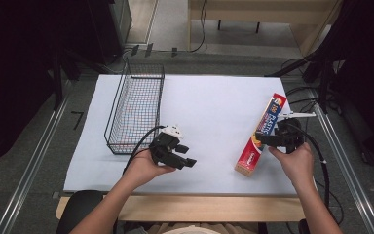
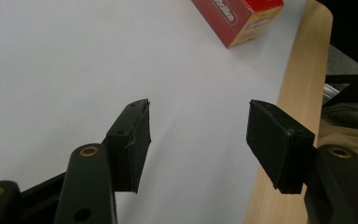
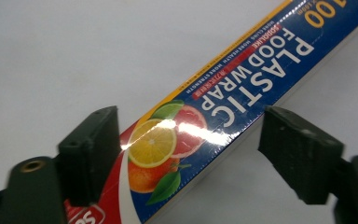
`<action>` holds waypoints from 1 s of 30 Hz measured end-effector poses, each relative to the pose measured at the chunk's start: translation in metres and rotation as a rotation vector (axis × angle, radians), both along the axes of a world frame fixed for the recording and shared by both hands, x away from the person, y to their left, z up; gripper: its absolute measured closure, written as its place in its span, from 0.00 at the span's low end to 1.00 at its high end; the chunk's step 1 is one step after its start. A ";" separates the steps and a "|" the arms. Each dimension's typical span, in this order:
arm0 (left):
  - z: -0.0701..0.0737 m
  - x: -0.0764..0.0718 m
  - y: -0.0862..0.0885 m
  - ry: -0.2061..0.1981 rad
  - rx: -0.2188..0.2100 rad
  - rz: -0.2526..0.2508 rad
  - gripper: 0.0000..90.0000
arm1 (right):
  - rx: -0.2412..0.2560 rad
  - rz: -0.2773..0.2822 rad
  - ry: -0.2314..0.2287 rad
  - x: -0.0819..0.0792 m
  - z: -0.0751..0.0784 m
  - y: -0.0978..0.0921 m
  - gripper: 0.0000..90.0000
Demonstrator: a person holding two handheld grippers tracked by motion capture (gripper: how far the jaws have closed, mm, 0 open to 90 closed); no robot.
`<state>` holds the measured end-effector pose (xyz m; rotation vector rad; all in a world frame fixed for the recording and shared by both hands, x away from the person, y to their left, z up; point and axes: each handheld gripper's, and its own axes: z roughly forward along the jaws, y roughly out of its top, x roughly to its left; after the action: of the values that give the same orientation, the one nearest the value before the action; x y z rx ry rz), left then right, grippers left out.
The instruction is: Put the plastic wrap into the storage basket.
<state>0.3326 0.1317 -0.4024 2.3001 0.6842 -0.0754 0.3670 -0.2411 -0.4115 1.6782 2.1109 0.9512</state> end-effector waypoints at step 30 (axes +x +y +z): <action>-0.002 -0.001 -0.009 -0.003 0.029 -0.035 0.44 | -0.034 -0.224 0.178 0.039 -0.039 0.025 0.05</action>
<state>0.3312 0.1230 -0.4049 2.3398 0.6474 -0.0795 0.4055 -0.2157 -0.4505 1.9965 1.9757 0.7188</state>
